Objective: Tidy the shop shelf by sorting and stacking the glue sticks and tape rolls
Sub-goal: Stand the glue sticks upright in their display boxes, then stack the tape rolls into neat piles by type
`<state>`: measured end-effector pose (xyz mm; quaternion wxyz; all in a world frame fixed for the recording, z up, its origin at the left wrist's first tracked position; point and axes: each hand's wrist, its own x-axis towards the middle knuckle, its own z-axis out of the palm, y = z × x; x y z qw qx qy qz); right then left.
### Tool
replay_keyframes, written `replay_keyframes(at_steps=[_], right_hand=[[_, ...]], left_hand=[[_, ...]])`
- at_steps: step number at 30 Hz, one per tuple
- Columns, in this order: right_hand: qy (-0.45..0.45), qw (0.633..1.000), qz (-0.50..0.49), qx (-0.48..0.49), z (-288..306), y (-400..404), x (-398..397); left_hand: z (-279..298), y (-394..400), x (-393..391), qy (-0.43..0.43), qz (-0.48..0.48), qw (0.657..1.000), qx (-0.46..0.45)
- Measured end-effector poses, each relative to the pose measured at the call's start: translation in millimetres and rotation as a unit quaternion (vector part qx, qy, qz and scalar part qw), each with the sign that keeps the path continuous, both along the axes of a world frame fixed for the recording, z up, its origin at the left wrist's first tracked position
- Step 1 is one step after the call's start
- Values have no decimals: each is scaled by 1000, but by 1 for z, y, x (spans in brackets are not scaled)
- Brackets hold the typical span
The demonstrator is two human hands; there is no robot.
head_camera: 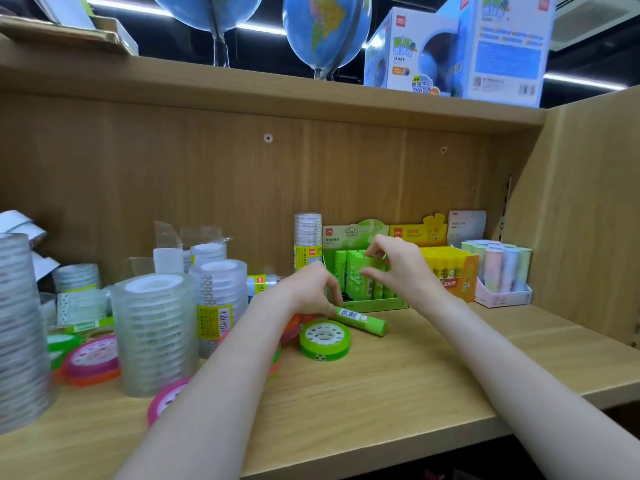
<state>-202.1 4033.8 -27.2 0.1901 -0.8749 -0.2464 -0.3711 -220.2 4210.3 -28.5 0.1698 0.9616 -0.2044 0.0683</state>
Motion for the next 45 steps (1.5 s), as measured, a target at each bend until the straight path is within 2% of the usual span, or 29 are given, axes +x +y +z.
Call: replay_keyframes(at_steps=[4,8,9,12,13,15,16,21,23,27,29,33,38,43,45], right_hand=[[15,998,-54,-31,-1,2,6],[80,996,-37,-26,-7,-6,1],[79,996,-28,-10,-12,-11,-4],[-1,999,-1,51,-22,-24,-27],[23,999,21,25,-25,-26,-34],[150,985,59,-58,-30,-20,-44],[178,978,65,-81,-32,-18,-44],[179,977,69,-91,-34,-18,-37],[172,981,78,-51,-30,-20,-36],[71,976,93,185,4,-18,-28],[27,974,93,206,18,-8,-20],[-1,986,69,150,25,19,4],[30,999,-26,-18,9,33,22],[47,988,-113,-90,7,33,24],[61,986,-121,-98,9,33,22]], left_hand=[[0,0,-1,0,-2,1000,-1],[-1,1,1,-4,1,1000,2],[-1,1,1,-3,0,1000,-1],[0,1,3,-7,1,1000,2],[0,1,3,-7,3,1000,2],[0,1,2,-8,5,1000,-1],[0,1,2,-7,5,1000,-3],[-2,4,3,-10,16,1000,-19],[-2,4,5,-15,25,999,-30],[0,4,8,-51,55,996,-49],[0,5,10,-59,68,995,-48],[-2,7,12,-65,77,993,-67],[-2,6,13,-70,78,993,-46],[-2,6,13,-71,85,993,-49],[0,4,11,-82,91,992,-24]])
